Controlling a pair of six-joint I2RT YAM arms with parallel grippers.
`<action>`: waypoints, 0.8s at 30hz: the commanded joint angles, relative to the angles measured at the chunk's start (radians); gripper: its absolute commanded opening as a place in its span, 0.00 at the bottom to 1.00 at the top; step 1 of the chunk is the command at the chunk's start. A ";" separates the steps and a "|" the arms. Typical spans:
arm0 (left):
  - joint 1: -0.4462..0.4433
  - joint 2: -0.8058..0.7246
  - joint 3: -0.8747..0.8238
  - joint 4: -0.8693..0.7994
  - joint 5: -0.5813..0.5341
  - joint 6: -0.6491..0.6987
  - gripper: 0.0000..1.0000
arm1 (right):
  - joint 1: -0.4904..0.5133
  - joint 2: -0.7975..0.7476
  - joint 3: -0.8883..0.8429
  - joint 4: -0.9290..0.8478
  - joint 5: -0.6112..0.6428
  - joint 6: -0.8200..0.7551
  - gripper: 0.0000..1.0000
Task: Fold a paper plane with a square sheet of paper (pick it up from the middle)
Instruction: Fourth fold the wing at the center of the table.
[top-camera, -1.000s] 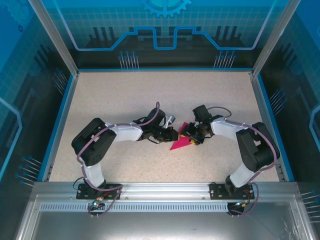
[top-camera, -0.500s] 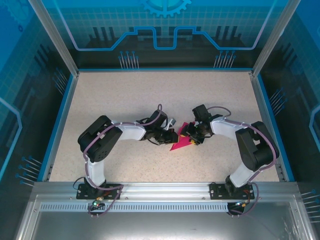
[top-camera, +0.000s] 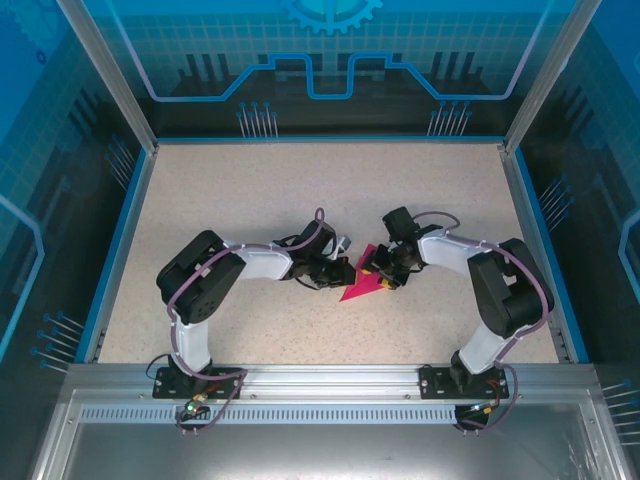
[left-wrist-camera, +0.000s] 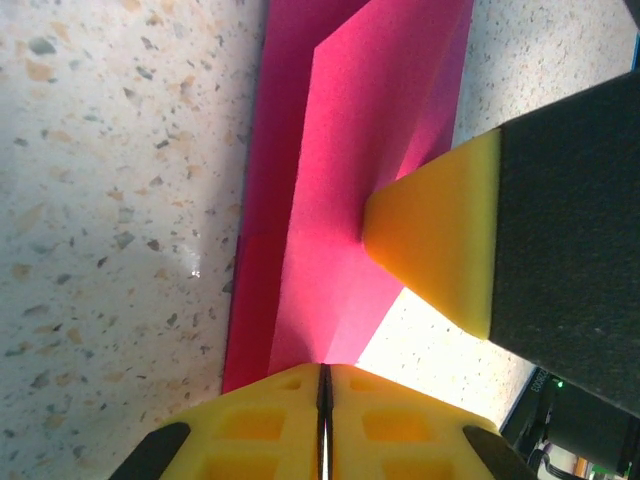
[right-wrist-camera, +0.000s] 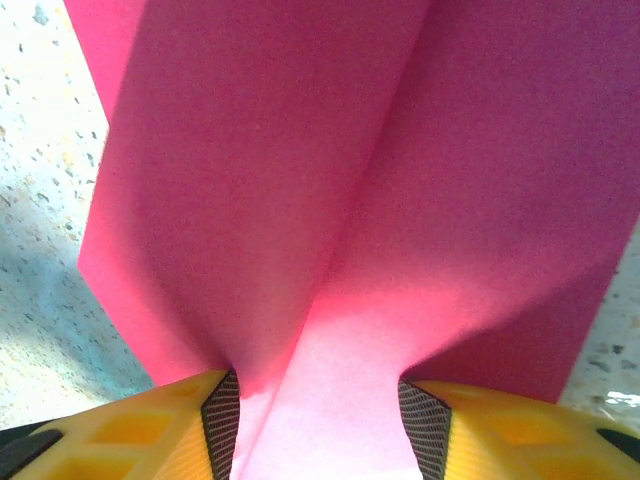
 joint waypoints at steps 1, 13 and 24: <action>-0.004 0.026 0.025 -0.028 -0.008 0.000 0.11 | 0.003 0.091 -0.050 -0.095 0.134 0.003 0.52; -0.002 0.034 0.035 -0.058 -0.021 0.011 0.10 | 0.006 0.133 -0.037 -0.107 0.140 0.005 0.49; -0.002 0.039 0.038 -0.070 -0.022 0.011 0.10 | 0.005 0.189 -0.026 -0.103 0.125 0.005 0.48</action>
